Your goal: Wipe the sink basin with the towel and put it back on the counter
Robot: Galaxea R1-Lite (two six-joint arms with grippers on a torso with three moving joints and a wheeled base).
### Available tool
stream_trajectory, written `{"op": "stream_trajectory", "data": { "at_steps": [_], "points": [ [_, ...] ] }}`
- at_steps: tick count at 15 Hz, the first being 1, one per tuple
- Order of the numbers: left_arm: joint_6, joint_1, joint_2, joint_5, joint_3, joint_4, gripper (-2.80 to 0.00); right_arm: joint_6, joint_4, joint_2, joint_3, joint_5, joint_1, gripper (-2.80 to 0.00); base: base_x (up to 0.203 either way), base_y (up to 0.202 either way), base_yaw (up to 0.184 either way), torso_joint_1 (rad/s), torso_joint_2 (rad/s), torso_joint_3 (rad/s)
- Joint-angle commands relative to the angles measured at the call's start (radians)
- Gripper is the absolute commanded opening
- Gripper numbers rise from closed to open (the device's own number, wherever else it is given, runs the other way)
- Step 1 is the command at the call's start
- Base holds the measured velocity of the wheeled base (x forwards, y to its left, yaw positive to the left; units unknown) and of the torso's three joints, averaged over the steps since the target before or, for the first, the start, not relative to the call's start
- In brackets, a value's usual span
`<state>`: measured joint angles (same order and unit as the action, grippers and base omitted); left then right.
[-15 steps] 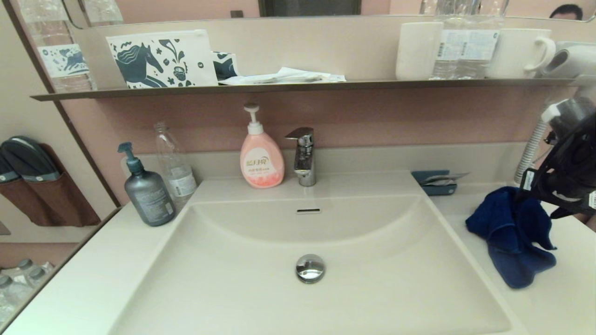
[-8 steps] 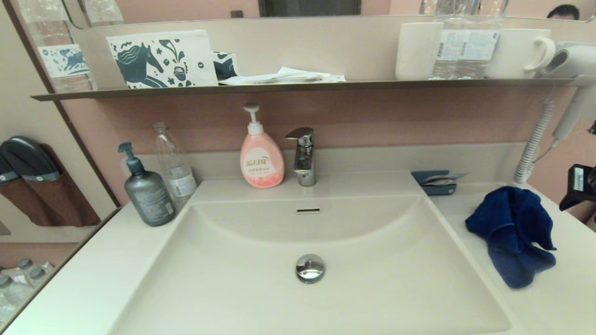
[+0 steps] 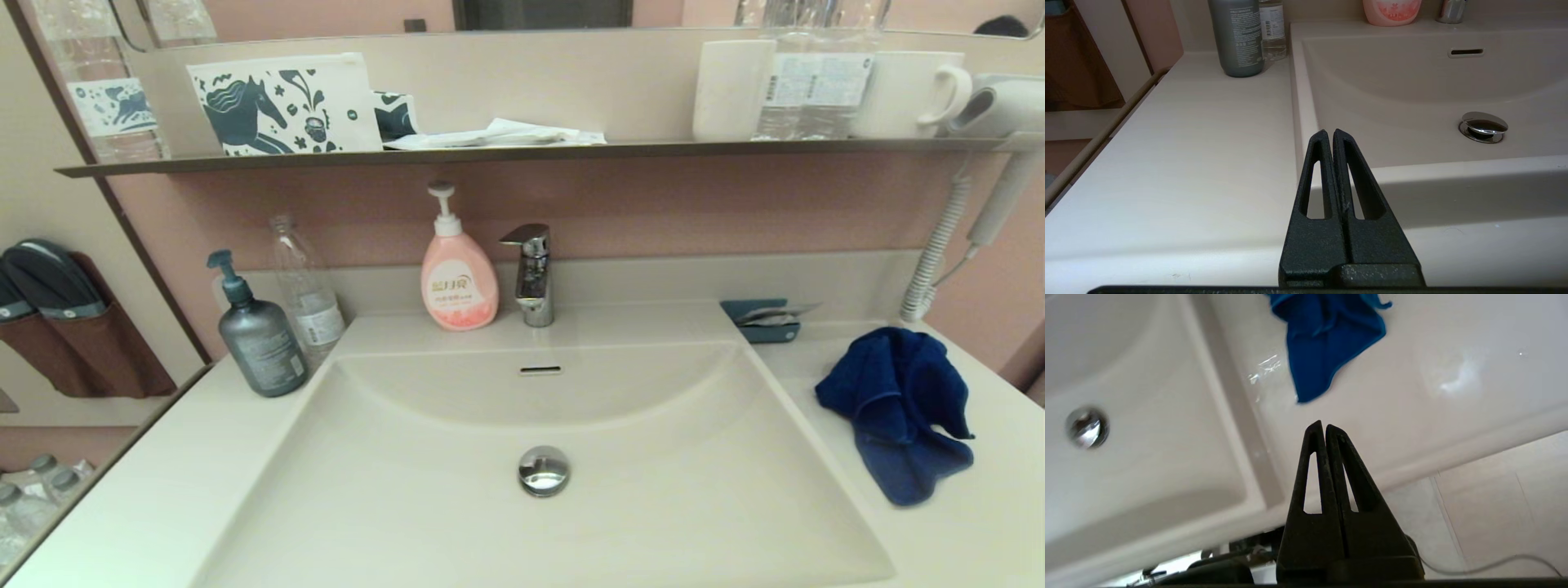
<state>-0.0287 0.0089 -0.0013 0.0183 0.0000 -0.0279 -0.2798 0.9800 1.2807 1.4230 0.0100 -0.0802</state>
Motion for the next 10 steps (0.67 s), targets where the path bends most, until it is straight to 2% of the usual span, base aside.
{"op": "stream_trajectory", "data": {
  "at_steps": [1,6,10],
  "points": [
    [0.000,0.000,0.001,0.000,0.000,-0.001,-2.80,0.010,0.004,-0.255,-0.085,-0.014,0.008,-2.80,0.000,0.000,0.000,0.000,0.00,0.000],
    [0.000,0.000,0.001,0.000,0.000,0.000,-2.80,0.102,-0.001,-0.701,-0.305,-0.008,0.019,-2.80,0.000,0.000,0.000,0.000,0.00,0.000],
    [0.000,0.000,0.001,0.000,0.000,0.000,-2.80,0.142,-0.076,-0.979,-0.595,0.002,0.082,-2.80,0.000,0.000,0.000,0.000,0.00,0.000]
  ]
}}
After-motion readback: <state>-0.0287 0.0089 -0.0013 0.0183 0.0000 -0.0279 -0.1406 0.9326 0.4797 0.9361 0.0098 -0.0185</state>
